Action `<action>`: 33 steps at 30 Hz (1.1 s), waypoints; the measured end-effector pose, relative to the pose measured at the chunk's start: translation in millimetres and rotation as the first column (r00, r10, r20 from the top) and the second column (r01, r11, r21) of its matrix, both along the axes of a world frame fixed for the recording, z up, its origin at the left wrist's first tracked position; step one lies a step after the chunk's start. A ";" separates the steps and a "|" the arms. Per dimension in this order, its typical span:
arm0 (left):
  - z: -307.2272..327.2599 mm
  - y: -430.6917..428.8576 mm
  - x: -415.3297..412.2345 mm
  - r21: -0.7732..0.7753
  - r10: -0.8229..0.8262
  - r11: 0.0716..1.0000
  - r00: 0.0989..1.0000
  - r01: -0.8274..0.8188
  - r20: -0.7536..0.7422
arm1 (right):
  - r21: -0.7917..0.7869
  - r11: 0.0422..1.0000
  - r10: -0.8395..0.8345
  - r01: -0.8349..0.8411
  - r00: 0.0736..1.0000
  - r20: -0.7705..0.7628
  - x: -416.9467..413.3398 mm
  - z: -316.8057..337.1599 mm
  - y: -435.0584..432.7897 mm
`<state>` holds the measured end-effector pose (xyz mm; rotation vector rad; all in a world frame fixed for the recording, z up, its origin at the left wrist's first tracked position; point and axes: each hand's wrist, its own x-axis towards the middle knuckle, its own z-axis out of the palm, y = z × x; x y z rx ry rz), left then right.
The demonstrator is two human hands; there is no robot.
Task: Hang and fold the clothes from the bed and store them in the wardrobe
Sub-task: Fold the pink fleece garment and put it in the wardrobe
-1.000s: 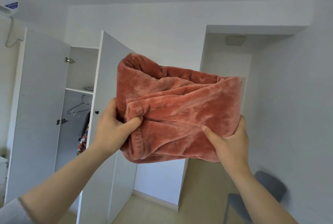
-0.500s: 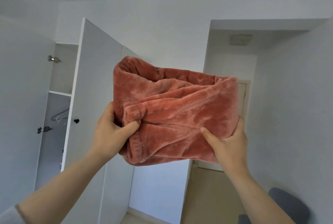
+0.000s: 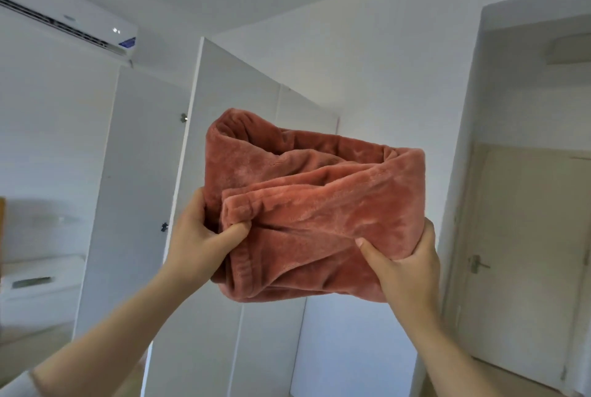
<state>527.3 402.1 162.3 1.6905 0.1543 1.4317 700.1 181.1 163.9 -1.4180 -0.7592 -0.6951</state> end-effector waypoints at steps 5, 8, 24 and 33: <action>-4.6 19.6 15.9 -0.019 0.151 0.988 0.988 -0.152 -0.040 | -0.011 0.990 0.141 -0.141 0.990 -0.012 43.4 -9.2 43.5; -3.9 41.4 21.0 -0.001 0.243 0.970 0.969 -0.243 -0.045 | -0.009 0.979 0.205 -0.205 0.979 -0.004 62.9 -9.5 79.9; -4.0 229.7 28.7 -0.033 0.537 0.842 0.842 -0.539 -0.042 | -0.001 0.888 0.457 -0.459 0.883 0.104 112.1 -3.1 336.8; -8.5 313.3 27.5 -0.017 0.715 0.697 0.696 -0.717 -0.059 | 0.004 0.747 0.659 -0.665 0.742 0.124 131.5 -8.2 476.5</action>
